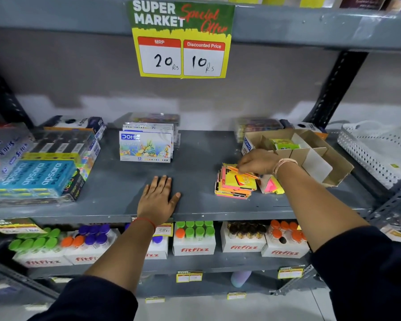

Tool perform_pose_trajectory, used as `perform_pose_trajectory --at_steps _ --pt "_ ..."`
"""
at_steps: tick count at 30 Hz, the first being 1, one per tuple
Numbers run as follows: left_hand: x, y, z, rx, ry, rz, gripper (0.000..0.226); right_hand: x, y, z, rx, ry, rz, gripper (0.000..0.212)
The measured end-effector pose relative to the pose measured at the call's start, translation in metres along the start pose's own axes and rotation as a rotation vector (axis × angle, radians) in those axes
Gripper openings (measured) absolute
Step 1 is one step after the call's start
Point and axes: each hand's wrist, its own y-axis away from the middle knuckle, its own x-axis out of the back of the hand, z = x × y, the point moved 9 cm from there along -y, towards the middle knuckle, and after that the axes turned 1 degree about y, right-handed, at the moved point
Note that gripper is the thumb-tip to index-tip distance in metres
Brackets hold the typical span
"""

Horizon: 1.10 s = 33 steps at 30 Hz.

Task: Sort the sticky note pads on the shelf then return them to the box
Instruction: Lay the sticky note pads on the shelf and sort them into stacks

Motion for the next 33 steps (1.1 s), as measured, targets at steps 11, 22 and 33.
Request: perform_pose_trajectory --at_steps 11,22,33 --pt "0.000 0.000 0.000 0.003 0.002 -0.005 0.061 0.043 0.008 0.010 0.026 -0.171 0.433 0.028" --pt "-0.001 0.000 0.000 -0.004 -0.015 -0.035 0.060 0.050 -0.002 -0.019 0.100 -0.520 0.613 0.014" --pt "0.002 -0.001 -0.023 0.068 -0.034 0.016 0.087 -0.049 -0.082 -0.103 0.196 0.014 0.097 0.038"
